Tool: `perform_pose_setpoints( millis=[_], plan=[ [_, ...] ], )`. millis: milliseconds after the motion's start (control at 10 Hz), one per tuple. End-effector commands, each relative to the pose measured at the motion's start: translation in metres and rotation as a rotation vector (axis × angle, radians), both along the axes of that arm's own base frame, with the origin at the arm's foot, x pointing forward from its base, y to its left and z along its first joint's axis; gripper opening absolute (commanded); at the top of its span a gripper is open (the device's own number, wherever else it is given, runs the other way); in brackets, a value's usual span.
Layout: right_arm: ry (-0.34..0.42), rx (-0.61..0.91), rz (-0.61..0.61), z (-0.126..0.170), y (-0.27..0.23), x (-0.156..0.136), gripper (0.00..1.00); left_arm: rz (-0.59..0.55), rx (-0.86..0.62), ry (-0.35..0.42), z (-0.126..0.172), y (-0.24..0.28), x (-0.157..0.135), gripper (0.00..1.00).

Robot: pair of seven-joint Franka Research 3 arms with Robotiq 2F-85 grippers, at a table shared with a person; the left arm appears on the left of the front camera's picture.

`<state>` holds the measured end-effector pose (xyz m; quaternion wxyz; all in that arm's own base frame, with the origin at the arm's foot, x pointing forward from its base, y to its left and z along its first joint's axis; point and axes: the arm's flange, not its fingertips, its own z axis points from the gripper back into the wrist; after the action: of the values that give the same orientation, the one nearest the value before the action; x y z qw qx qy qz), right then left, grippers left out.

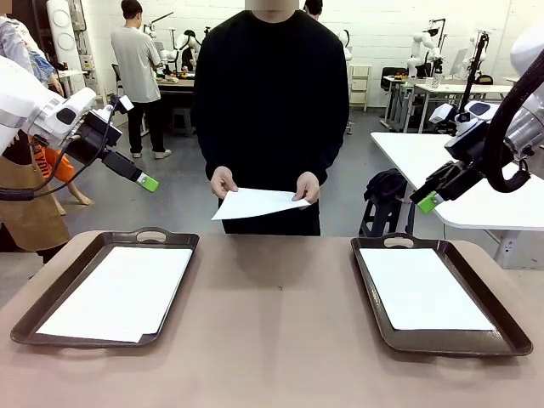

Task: Sort the A4 documents.
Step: Receive the A4 Paper.

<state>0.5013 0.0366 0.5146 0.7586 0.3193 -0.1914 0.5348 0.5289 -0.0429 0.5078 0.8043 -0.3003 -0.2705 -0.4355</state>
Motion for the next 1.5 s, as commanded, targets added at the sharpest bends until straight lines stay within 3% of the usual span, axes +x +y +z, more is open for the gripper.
perform_pose_setpoints(
  millis=[0, 1400],
  plan=[
    [-0.009, -0.004, 0.003, -0.0011, 0.0014, 0.0002, 1.0, -0.001, 0.0, 0.0, -0.0003, -0.001, -0.0001, 1.0],
    [-0.009, -0.004, 0.003, -0.0011, 0.0014, 0.0002, 1.0, -0.001, 0.0, 0.0, -0.0003, -0.001, -0.0001, 1.0]
  ],
)
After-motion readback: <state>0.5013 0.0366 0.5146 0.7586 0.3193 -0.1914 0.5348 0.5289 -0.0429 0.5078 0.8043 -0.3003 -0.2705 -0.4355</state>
